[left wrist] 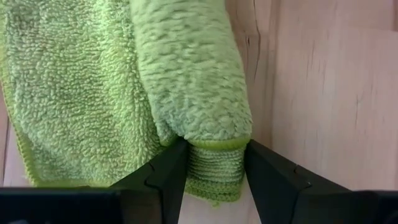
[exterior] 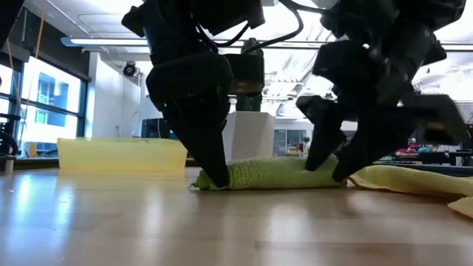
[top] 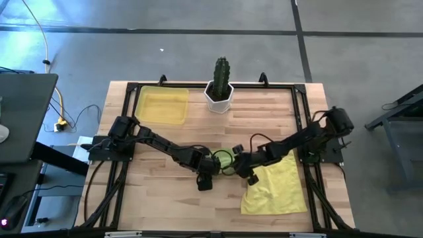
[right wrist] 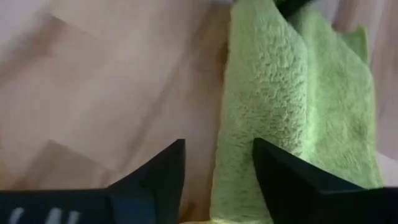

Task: Roll microfiber towels into tight, uniform cylinder then place into a basket
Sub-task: Roll the green microfiber towel

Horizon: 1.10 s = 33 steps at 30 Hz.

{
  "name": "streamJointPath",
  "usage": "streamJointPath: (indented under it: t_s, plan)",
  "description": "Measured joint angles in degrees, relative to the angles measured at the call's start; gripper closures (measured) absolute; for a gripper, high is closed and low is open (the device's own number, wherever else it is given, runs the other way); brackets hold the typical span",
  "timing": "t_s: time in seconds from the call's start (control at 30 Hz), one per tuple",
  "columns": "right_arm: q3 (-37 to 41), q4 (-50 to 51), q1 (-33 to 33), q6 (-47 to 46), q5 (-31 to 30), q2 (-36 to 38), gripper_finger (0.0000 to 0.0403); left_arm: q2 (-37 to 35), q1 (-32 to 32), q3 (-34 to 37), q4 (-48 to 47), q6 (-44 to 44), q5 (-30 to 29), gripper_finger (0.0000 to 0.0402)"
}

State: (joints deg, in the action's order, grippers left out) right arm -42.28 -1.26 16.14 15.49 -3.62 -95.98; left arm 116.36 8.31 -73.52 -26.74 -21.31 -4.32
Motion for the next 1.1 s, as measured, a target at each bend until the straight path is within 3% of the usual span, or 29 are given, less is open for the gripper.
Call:
streamJointPath:
  t_s: [0.2, 0.67, 0.83, 1.1]
  plan:
    - [0.00, 0.23, -0.39, 0.03, -4.92, -0.27, 0.0188, 0.00, -0.10, 0.02, 0.02, -0.64, 2.12, 0.0252]
    - [-0.11, 0.76, -3.25, -1.71, -8.53, -2.10, 0.0192, 0.04, -0.54, 0.08, 2.77, -1.67, 6.89, 0.0252]
    - [-0.20, 0.61, -4.07, -4.42, -6.66, -3.85, 0.0236, -0.07, -0.52, 0.09, 2.96, -1.67, 6.63, 0.0252]
    - [-0.22, 0.83, -4.30, -6.19, -5.77, -4.22, 0.0371, -1.61, -0.41, 0.31, 1.07, -1.10, 4.92, 0.0252]
